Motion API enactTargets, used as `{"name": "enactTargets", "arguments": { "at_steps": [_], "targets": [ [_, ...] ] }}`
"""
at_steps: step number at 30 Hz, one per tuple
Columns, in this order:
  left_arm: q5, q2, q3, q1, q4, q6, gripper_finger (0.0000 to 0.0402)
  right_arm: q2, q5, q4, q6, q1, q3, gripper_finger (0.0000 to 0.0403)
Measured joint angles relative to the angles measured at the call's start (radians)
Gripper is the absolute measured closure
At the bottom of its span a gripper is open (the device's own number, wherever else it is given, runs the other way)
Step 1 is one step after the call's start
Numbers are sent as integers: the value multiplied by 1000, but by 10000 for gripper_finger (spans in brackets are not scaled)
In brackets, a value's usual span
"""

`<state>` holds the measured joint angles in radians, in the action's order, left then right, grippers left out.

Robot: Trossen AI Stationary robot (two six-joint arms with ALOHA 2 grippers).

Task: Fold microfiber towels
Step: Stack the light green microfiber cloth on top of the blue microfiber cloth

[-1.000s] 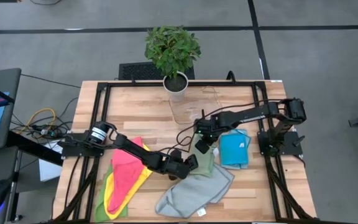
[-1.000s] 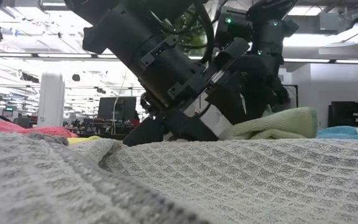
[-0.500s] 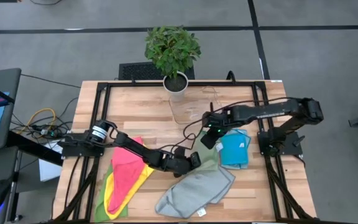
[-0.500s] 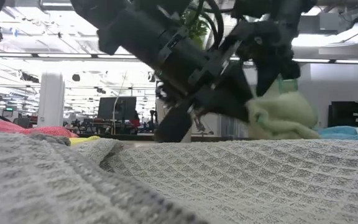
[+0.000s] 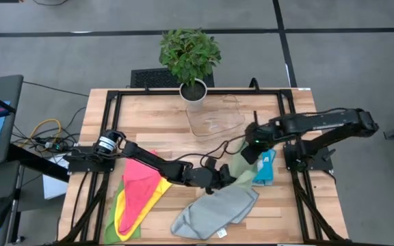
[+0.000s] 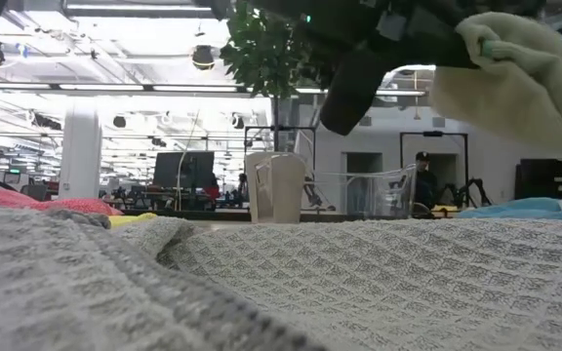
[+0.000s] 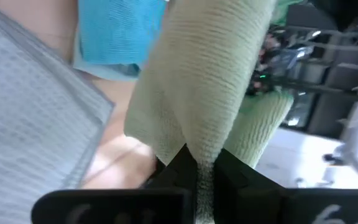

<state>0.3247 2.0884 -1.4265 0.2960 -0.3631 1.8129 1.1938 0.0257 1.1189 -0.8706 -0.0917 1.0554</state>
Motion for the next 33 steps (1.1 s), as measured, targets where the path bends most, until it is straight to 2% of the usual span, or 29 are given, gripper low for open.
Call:
{"name": "enactTargets", "arguments": {
  "at_steps": [4, 6, 11, 17, 26, 33],
  "targets": [
    [3, 5, -61, -23, 142, -24, 396, -41, 45, 150, -52, -33, 0, 370],
    [4, 28, -81, -41, 159, -18, 396, -53, 68, 201, -58, -40, 0, 370],
    [-92, 159, -208, -62, 69, -20, 396, -62, 87, 265, -49, -31, 0, 370],
    [-184, 328, -419, -77, 61, -21, 396, -60, 114, 288, -31, -31, -2, 371],
    [-146, 336, -440, -76, 178, 23, 396, -64, 115, 225, -18, -31, -173, 370],
    [-144, 336, -440, -78, 238, 18, 396, -65, 118, 143, -11, -31, -228, 369]
  ]
}}
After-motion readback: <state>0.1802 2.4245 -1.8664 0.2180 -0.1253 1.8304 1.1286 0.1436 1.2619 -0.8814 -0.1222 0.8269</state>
